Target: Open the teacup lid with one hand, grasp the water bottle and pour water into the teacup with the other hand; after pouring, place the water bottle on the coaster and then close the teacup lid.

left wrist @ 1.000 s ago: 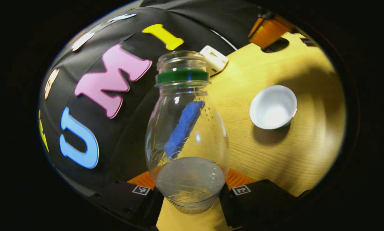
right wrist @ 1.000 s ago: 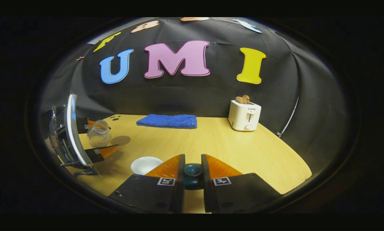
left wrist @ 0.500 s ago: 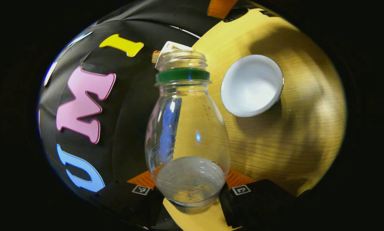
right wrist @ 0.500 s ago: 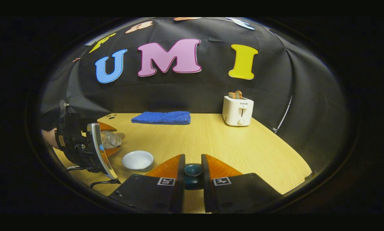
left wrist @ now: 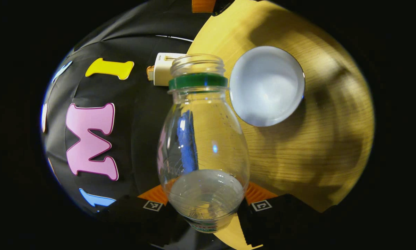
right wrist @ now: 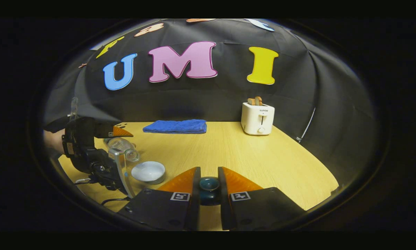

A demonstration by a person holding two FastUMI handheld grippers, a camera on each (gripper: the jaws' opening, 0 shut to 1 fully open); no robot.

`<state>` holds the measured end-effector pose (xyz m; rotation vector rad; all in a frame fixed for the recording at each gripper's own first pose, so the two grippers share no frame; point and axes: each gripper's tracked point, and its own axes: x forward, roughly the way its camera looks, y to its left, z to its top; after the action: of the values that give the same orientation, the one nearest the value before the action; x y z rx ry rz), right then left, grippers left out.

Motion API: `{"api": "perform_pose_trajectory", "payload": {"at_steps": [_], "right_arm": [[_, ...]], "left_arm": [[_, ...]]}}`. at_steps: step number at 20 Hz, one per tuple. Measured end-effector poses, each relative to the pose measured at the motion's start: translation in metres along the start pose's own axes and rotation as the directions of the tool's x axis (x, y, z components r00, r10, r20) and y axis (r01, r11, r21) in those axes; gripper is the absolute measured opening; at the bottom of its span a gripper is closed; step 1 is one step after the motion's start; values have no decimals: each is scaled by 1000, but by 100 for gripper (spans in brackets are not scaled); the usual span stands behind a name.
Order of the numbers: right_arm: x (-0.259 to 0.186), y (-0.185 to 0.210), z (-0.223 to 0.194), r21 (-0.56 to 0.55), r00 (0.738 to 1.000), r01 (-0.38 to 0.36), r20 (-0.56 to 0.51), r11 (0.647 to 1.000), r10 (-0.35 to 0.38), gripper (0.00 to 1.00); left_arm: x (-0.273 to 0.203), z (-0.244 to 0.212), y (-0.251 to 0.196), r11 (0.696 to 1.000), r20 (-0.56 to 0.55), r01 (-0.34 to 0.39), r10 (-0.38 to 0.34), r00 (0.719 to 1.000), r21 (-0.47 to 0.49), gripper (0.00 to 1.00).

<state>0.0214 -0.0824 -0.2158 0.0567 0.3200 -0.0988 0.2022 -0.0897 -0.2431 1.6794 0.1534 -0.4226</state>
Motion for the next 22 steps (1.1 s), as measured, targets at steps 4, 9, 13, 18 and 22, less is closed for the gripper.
{"api": "perform_pose_trajectory", "payload": {"at_steps": [4, 9, 13, 18, 22], "right_arm": [[-1, -3, -5, -29, 1000, 6, -14, 1000, -6, 28], [-1, 0, -6, -17, 1000, 2, -18, 1000, -2, 22], [0, 6, -4, -8, 1000, -10, -13, 1000, 10, 22], [2, 11, 2, -4, 1000, -20, 0, 1000, 20, 32], [3, 12, -2, -7, 1000, -20, -13, 1000, 20, 22]], "left_arm": [[7, -5, -9, 997, -17, 34, -33, 999, 76, 77], [3, -8, -11, 986, -41, 80, -74, 996, 149, 77], [8, -8, 0, 972, -36, 74, -68, 997, 222, 77], [17, -10, 1, 954, -44, 86, -77, 996, 287, 77], [20, -4, 2, 934, -30, 103, -98, 995, 343, 79]]}}
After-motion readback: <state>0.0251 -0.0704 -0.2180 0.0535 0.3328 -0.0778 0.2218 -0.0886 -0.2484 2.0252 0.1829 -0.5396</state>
